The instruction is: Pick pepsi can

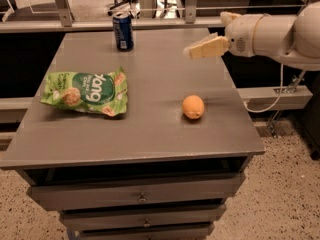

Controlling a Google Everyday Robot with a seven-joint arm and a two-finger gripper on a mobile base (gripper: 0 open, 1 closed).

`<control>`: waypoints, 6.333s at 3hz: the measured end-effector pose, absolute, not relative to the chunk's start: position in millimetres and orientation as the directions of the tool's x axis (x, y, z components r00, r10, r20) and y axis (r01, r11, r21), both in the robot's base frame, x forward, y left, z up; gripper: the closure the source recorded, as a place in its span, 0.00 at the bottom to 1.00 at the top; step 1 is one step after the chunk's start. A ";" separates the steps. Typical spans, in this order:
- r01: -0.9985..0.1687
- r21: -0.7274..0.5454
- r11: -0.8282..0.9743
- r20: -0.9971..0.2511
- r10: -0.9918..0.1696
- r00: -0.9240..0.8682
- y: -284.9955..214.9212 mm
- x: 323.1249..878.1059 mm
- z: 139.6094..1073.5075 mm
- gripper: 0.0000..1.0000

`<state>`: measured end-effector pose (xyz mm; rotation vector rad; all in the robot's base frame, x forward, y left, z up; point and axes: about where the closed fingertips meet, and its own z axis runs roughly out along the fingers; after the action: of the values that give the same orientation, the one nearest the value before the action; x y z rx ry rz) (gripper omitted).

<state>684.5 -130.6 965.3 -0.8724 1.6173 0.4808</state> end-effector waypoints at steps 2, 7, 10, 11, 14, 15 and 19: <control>-0.709 -0.139 0.691 -0.975 -0.222 -0.025 -79.7 762.0 933.2 0.00; -0.793 -0.085 0.604 -0.984 -0.174 -0.027 95.6 841.8 895.6 0.00; -0.814 -0.091 0.574 -0.990 -0.139 0.013 115.2 880.3 887.4 0.40; -0.831 -0.109 0.546 -0.990 -0.139 0.038 114.4 874.7 898.0 0.64; -0.921 -0.091 0.379 -0.996 -0.036 0.084 31.9 836.5 970.7 1.00; -0.963 -0.088 0.255 -0.996 -0.049 0.078 19.0 797.6 979.4 1.00; -0.999 0.047 0.027 -0.955 -0.291 -0.053 -21.5 663.3 971.1 1.00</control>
Offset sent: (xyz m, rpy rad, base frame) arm 0.1246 0.0802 -0.0506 0.0929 -0.0588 -0.1229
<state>663.3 -21.5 971.1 -1.3843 1.4730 1.0772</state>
